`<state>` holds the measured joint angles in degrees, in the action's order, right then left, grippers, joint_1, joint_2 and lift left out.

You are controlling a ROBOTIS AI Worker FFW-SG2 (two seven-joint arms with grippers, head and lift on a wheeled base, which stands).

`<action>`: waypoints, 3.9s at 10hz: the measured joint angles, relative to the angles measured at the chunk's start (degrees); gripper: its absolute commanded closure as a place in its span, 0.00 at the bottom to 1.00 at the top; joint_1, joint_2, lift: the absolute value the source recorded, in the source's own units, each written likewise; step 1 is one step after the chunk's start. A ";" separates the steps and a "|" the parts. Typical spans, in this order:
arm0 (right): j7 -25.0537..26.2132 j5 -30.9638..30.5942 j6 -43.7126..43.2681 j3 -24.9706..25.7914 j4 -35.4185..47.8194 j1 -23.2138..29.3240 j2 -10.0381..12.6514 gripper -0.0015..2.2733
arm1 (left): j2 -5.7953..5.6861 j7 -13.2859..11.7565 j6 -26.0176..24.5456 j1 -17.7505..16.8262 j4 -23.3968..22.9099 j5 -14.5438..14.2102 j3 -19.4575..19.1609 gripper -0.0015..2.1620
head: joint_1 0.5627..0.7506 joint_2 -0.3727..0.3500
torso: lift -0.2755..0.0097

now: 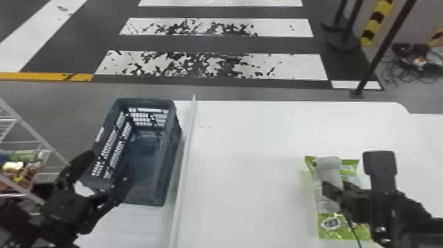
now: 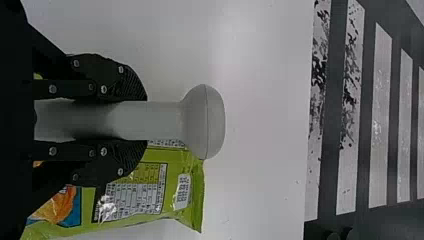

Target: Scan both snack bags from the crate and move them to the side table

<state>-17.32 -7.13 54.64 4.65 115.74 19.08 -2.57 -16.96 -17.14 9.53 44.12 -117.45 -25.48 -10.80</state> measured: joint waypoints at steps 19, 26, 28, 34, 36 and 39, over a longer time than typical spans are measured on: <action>-8.59 10.51 -9.11 19.68 -2.58 2.48 -7.79 0.99 | 0.20 -0.52 0.01 0.74 -1.44 -0.57 -0.28 0.04 | 0.70 0.28 | 0.86; -14.55 11.77 -26.96 24.54 -25.72 -1.24 -15.05 0.99 | 0.44 -0.52 -0.48 1.48 -2.40 0.15 -0.26 0.04 | 0.70 0.05 | 0.86; -15.86 11.11 -32.69 24.22 -31.03 -2.06 -15.42 0.99 | 0.44 -0.52 -1.01 1.57 -2.48 0.24 -0.24 0.04 | 0.70 0.03 | 0.86; -16.62 7.19 -43.15 21.21 -44.77 -6.87 -16.40 0.99 | 0.87 -0.52 -1.07 1.67 -2.09 0.87 0.00 0.04 | 0.70 0.04 | 0.86; -16.16 6.20 -44.85 20.81 -49.61 -8.85 -17.45 0.99 | 0.97 -0.53 -1.20 1.67 -2.02 1.17 0.07 0.04 | 0.70 0.03 | 0.86; -15.72 6.38 -45.28 21.12 -50.79 -9.12 -17.79 0.32 | 0.97 -0.52 -1.24 1.54 -1.97 1.22 0.09 0.04 | 0.70 0.03 | 0.86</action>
<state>-33.04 -0.75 9.36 25.77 64.95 9.96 -20.36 -15.99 -17.67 8.29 45.66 -119.43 -24.26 -10.72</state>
